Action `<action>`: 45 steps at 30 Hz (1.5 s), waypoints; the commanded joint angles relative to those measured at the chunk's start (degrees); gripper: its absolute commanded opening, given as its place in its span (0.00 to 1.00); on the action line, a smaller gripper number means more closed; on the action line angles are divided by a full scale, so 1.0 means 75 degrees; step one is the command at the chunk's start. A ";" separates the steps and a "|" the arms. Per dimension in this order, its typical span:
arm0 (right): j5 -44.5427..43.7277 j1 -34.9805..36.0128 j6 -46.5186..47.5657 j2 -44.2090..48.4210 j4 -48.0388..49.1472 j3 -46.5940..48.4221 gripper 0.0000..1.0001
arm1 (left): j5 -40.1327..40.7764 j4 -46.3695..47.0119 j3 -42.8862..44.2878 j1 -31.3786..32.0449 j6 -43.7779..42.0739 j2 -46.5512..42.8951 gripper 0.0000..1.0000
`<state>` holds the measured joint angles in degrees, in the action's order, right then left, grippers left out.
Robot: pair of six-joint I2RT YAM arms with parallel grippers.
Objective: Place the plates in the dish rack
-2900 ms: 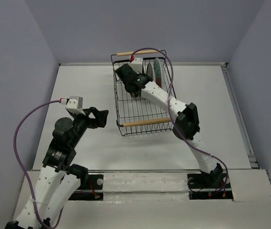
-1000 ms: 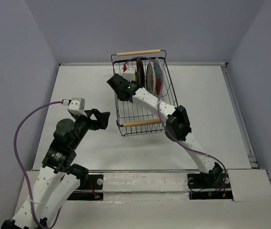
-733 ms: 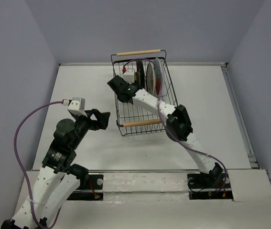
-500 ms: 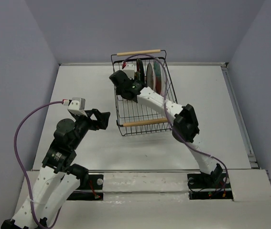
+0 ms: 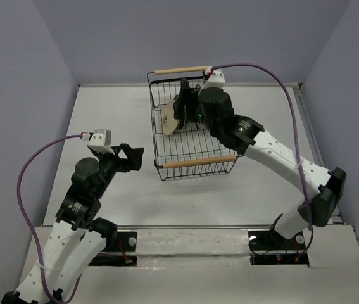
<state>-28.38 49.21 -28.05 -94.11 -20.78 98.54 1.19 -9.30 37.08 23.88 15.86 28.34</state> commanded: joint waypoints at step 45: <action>-0.0634 -0.0678 -0.0736 -0.3612 -0.0124 0.1416 0.37 | -0.0452 0.0513 0.0036 -0.0242 -0.0169 -0.0181 0.99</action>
<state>-30.74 45.25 -32.29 -120.33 -21.08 105.14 -0.71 -8.73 37.08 22.39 15.49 26.98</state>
